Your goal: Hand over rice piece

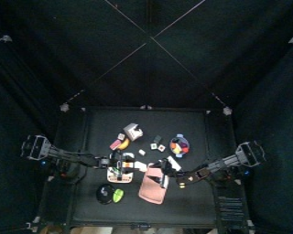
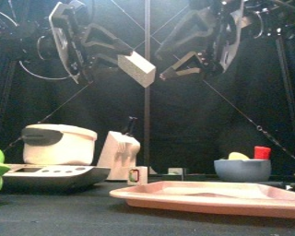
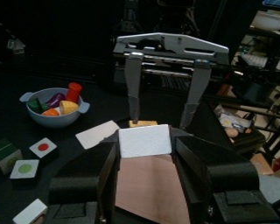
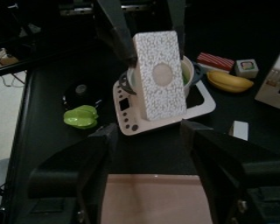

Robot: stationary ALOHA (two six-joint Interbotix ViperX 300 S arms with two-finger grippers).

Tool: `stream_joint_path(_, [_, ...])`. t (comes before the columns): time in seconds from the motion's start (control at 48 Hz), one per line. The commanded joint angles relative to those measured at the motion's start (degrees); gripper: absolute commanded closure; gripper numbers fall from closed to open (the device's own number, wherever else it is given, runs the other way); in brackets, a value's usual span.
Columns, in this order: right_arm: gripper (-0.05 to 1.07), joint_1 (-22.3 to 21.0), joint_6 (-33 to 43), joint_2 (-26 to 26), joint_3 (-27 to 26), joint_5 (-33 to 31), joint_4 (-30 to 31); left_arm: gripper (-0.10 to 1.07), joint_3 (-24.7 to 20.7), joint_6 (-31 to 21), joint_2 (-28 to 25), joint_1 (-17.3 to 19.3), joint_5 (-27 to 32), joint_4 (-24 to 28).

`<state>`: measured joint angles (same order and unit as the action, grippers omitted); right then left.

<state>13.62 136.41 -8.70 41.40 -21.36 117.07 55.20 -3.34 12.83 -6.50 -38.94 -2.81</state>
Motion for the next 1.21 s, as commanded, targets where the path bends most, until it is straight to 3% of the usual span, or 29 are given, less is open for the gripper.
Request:
stream_joint_path(0.0, [0.03, -1.14, 0.09, 0.0, -2.46, 2.9, 0.44, 0.47, -1.41, -0.09, 0.18, -0.26, -0.26, 4.83])
stream_joint_path(0.125, [0.03, -2.02, 0.09, 2.11, -4.66, 6.77, 0.44, 0.47, -1.67, -0.26, -0.18, -0.26, -0.7, 8.44])
stream_joint_path(0.396, [0.03, -3.78, 0.09, 5.1, -8.0, 8.26, 0.53, 0.47, -2.46, -0.09, -1.93, -0.35, -0.79, 8.53])
stream_joint_path(0.667, [0.04, -4.39, 0.0, 4.92, -7.29, 9.4, 0.7, 0.47, -2.81, 0.0, -3.69, 0.0, -0.79, 8.53])
stream_joint_path(1.188, [0.41, -4.39, 0.18, 4.92, -8.0, 10.63, 1.05, 0.42, -2.81, 0.09, -3.96, 0.26, -0.79, 8.26])
